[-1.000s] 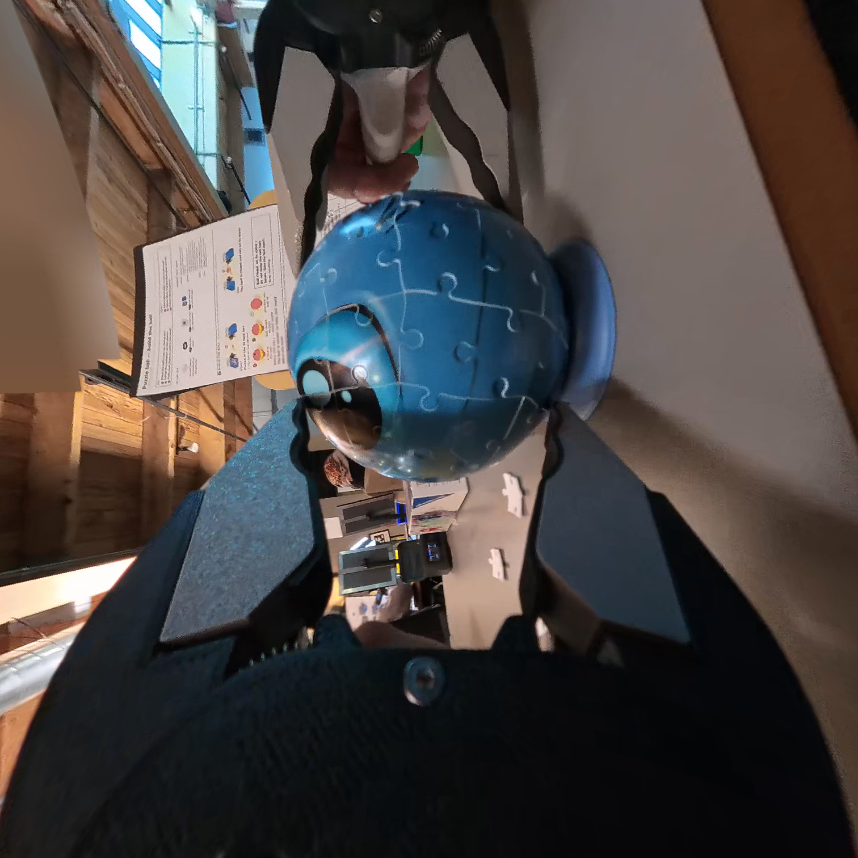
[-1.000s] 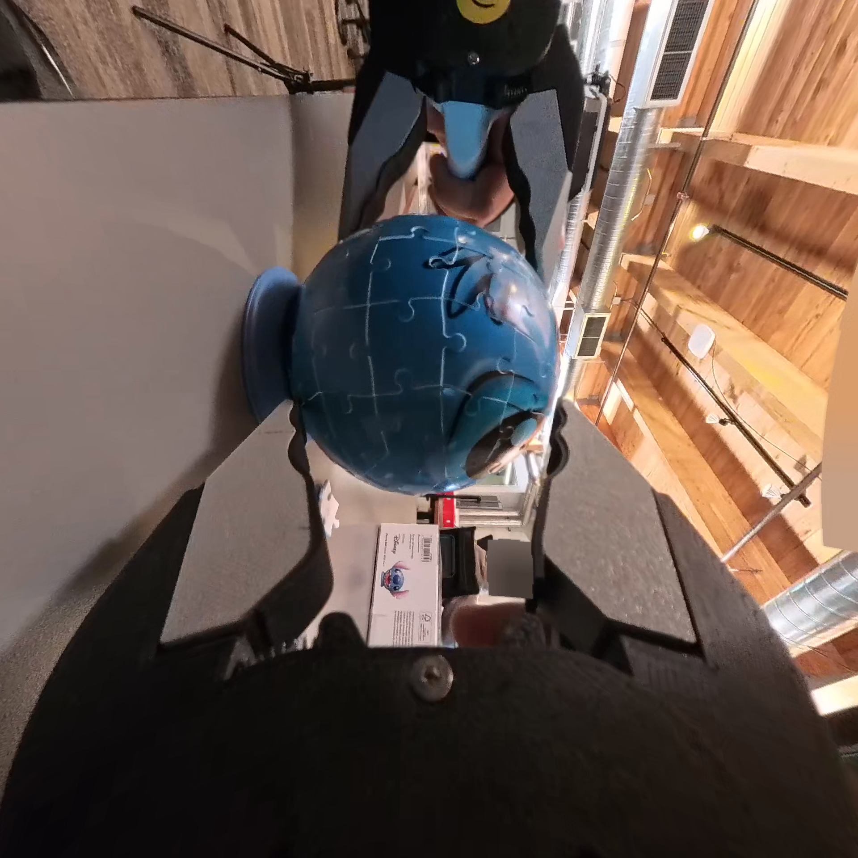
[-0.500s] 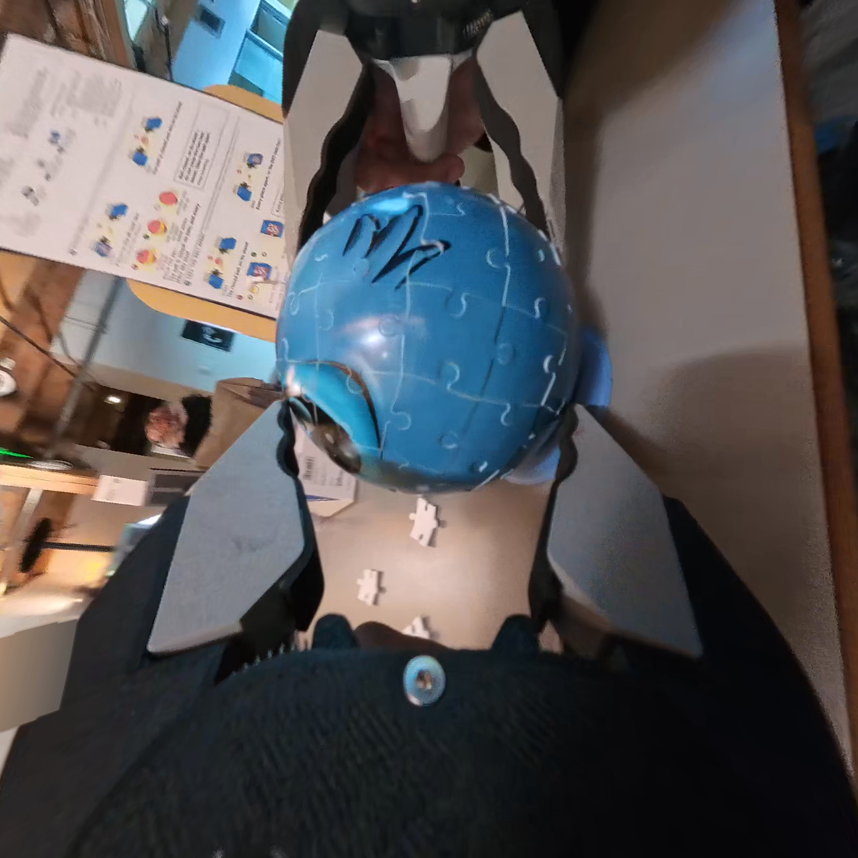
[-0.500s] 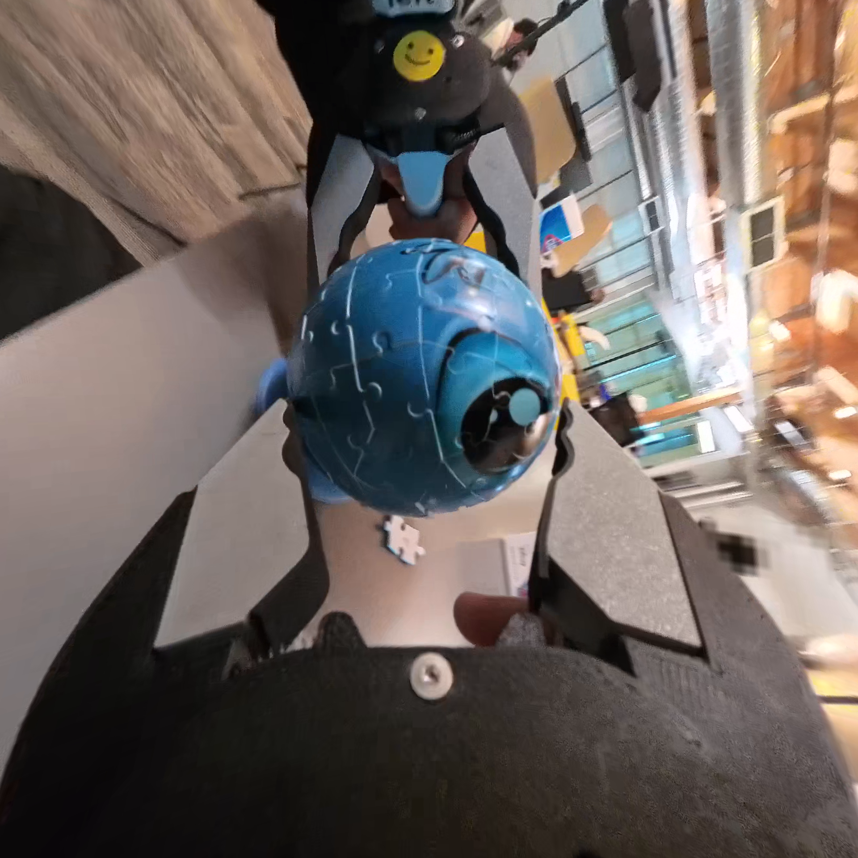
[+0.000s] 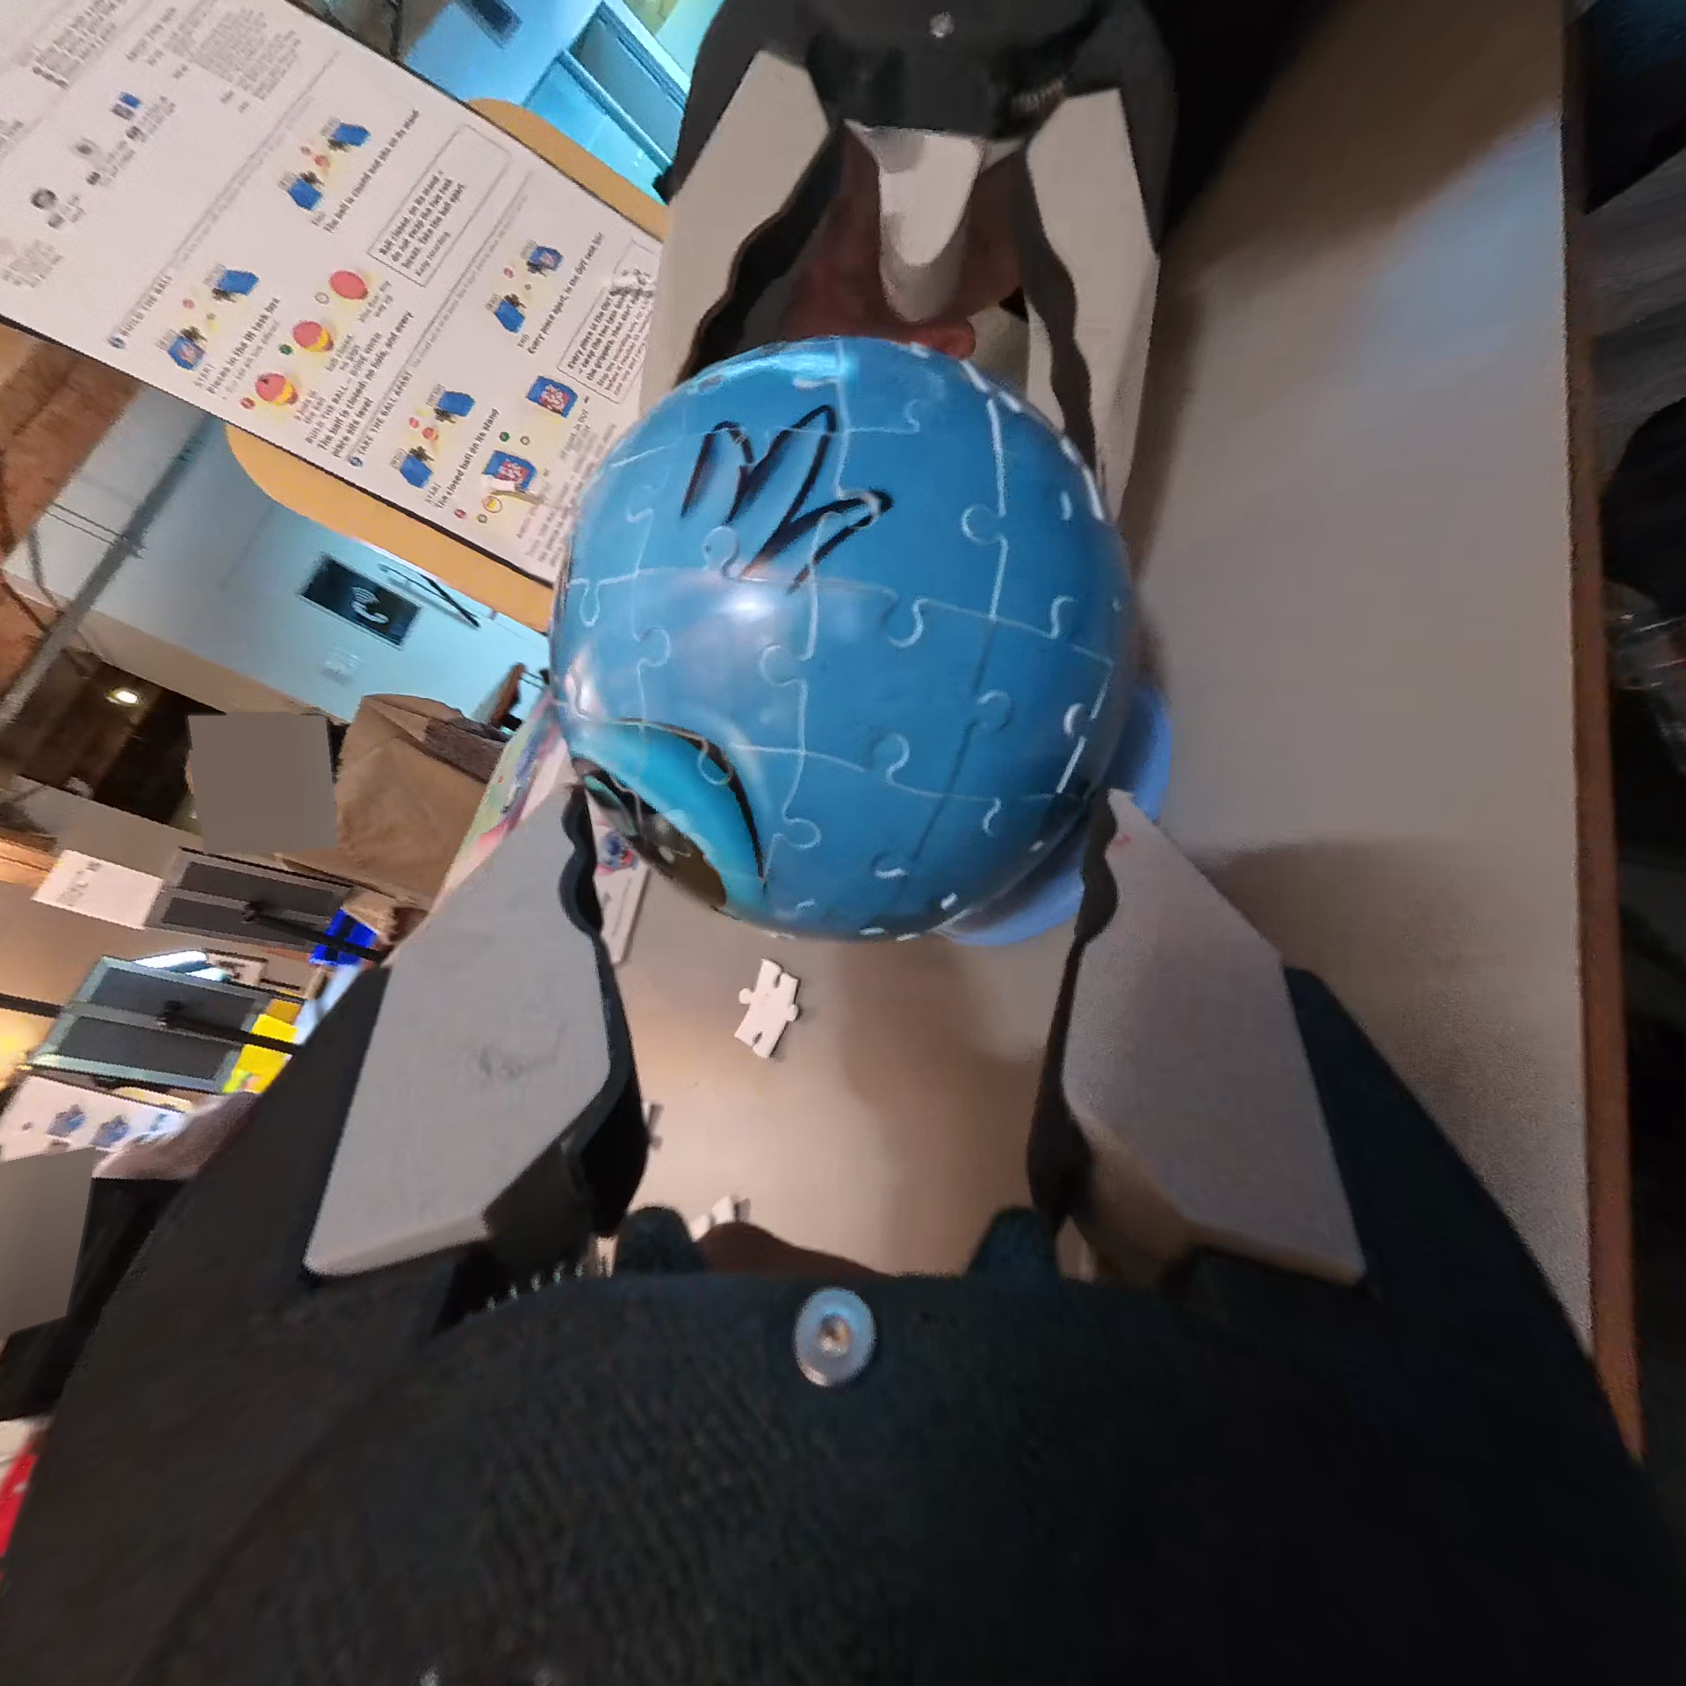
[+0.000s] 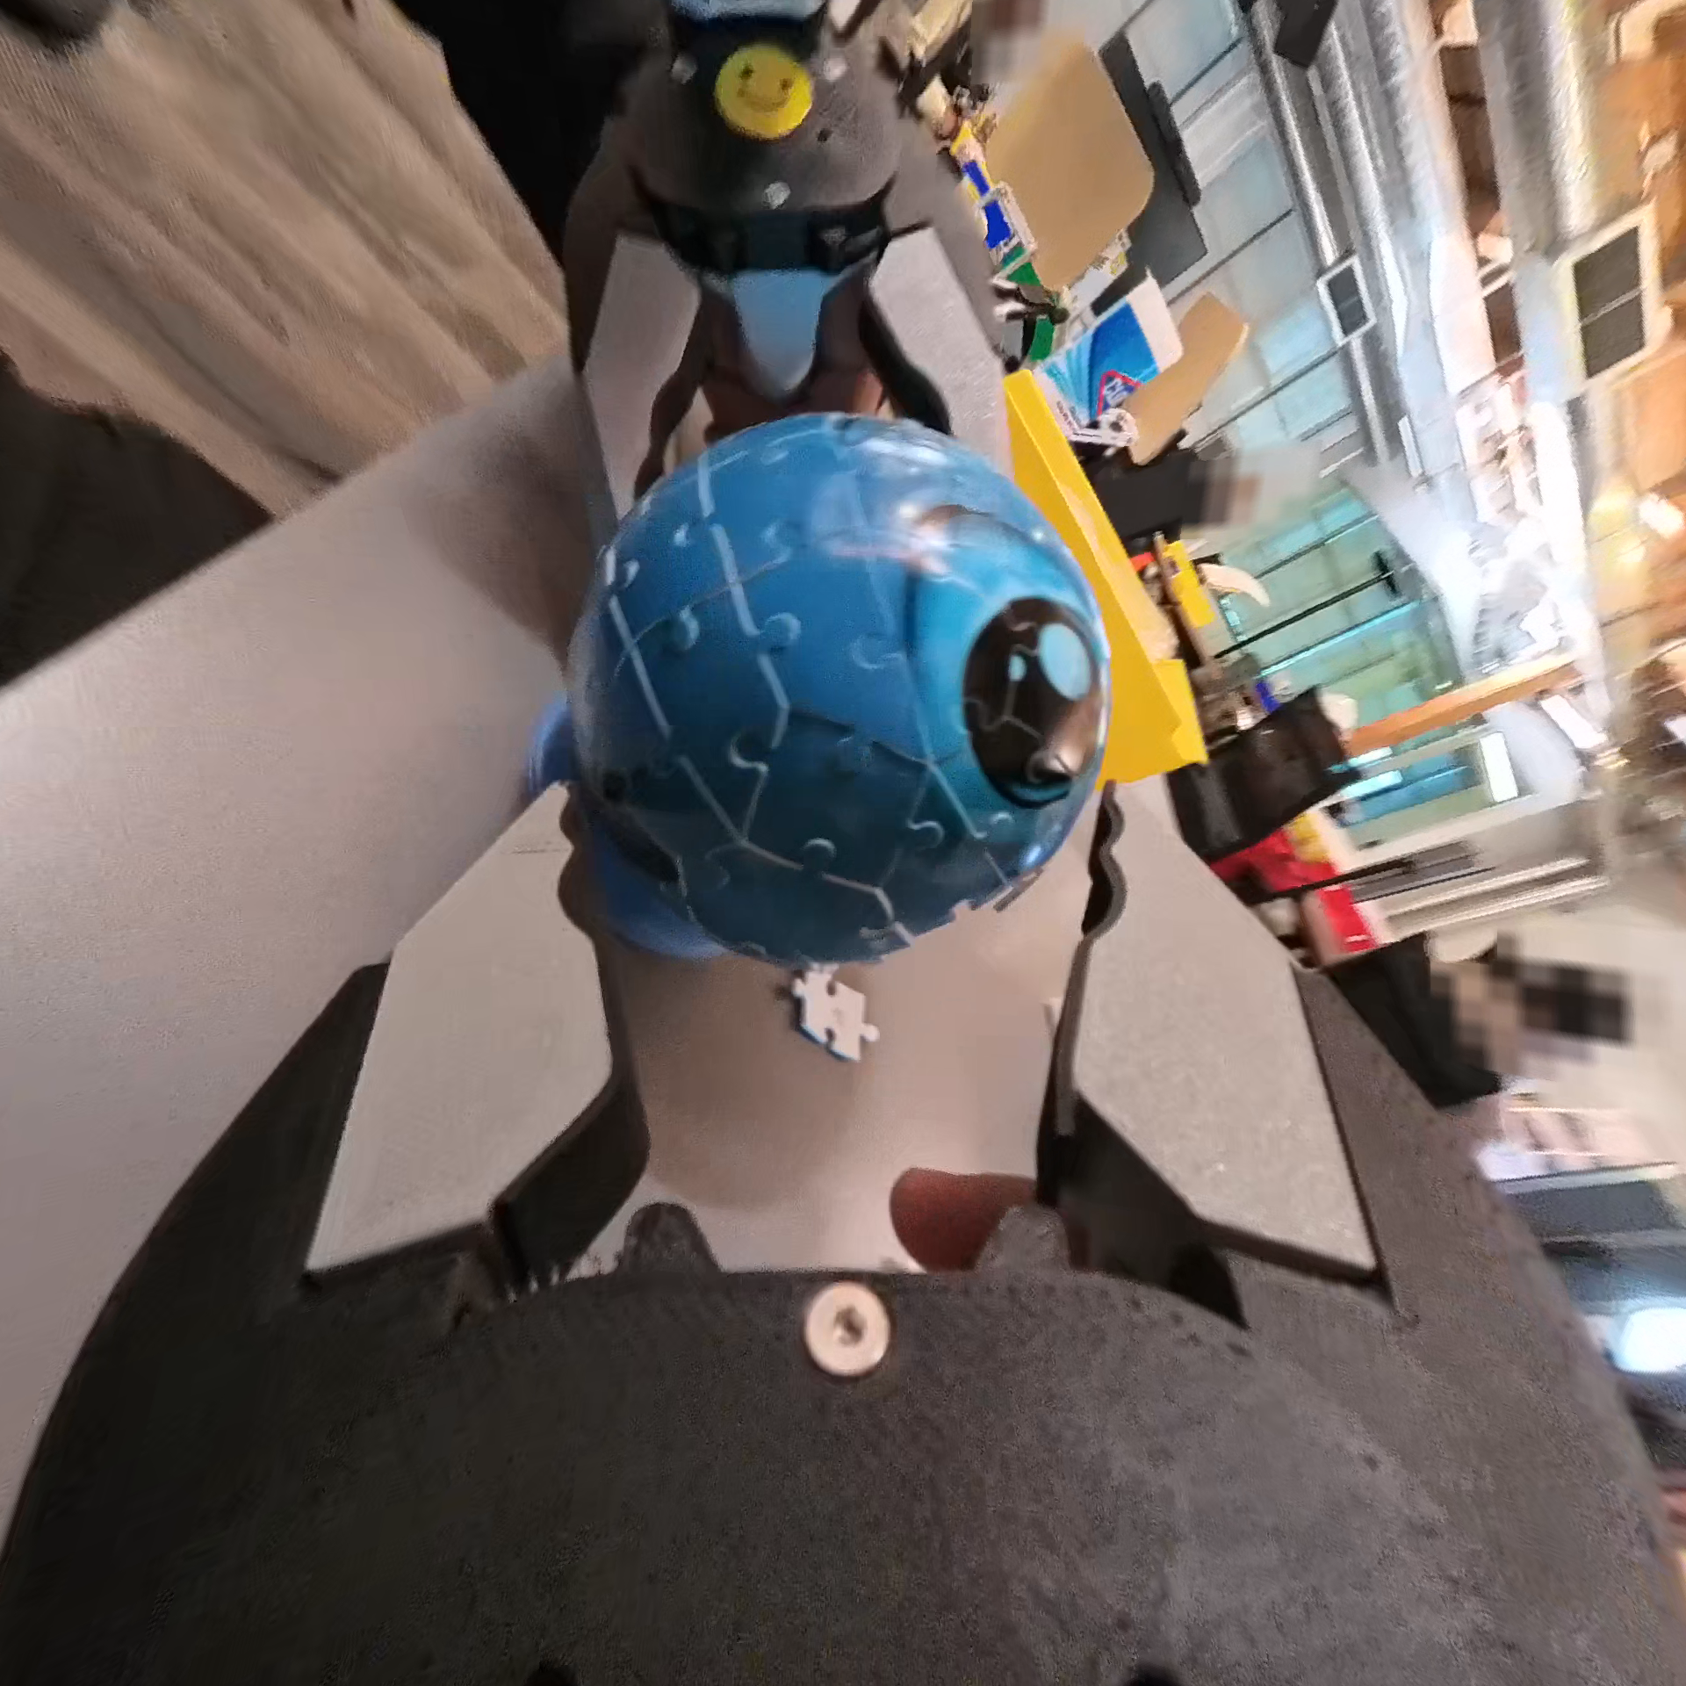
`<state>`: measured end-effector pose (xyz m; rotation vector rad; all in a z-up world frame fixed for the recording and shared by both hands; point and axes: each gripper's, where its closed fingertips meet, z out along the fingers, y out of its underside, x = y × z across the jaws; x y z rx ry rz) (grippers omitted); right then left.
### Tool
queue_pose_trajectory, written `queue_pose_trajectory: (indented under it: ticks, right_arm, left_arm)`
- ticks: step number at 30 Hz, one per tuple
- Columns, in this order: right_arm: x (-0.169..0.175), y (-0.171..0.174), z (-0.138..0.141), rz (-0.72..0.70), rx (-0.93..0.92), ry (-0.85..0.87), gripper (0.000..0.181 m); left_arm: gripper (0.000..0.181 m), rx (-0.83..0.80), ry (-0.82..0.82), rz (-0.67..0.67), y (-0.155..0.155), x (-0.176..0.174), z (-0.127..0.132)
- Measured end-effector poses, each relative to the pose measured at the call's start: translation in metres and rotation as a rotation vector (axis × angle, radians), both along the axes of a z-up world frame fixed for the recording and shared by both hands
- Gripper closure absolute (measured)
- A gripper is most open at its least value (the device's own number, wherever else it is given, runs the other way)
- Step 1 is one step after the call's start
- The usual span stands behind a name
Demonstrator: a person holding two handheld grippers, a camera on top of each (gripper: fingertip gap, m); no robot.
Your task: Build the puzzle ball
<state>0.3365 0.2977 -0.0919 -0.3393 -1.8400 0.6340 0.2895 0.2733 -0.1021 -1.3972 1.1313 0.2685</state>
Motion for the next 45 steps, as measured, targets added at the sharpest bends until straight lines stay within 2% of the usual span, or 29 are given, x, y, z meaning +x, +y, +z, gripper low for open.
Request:
queue_pose_trajectory:
  ticks: [1, 5, 9, 12, 15, 19, 22, 29, 33, 40, 45]
  right_arm:
    - [0.0, 0.001, -0.003, -0.012, 0.069, 0.021, 0.074]
    - [0.001, -0.002, -0.005, -0.011, 0.324, 0.115, 0.073]
    - [-0.004, 0.0, -0.005, 0.005, 0.501, 0.154, 0.07]
    - [-0.007, 0.001, -0.003, 0.017, 0.57, 0.166, 0.073]
    - [-0.011, 0.001, -0.003, 0.021, 0.576, 0.16, 0.07]
    - [-0.015, 0.004, -0.002, 0.009, 0.503, 0.134, 0.068]
    - [-0.015, 0.008, -0.001, 0.001, 0.404, 0.072, 0.07]
    - [-0.018, 0.005, 0.009, 0.048, -0.007, -0.118, 0.07]
    - [-0.019, 0.0, 0.016, 0.087, -0.22, -0.178, 0.073]
    - [-0.017, 0.002, 0.015, 0.048, -0.218, -0.145, 0.068]
    - [-0.016, 0.0, 0.015, 0.045, -0.252, -0.155, 0.067]
  left_arm:
    - [0.078, 0.027, 0.018, 0.0, -0.001, -0.001, 0.001]
    - [0.082, 0.161, 0.226, 0.005, -0.003, -0.004, 0.002]
    - [0.081, 0.216, 0.433, -0.021, 0.0, -0.009, 0.003]
    - [0.083, 0.284, 0.59, -0.043, 0.003, -0.011, 0.006]
    - [0.077, 0.342, 0.649, -0.049, 0.01, -0.008, 0.006]
    - [0.072, 0.305, 0.577, -0.032, 0.017, -0.008, 0.005]
    - [0.072, 0.209, 0.489, -0.03, 0.019, -0.008, 0.005]
    - [0.073, -0.086, 0.284, -0.026, 0.022, -0.018, 0.001]
    - [0.075, -0.145, 0.228, -0.026, 0.025, -0.019, -0.004]
    - [0.075, -0.092, 0.227, -0.004, 0.023, -0.018, -0.006]
    - [0.075, -0.13, 0.174, -0.008, 0.02, -0.016, -0.01]
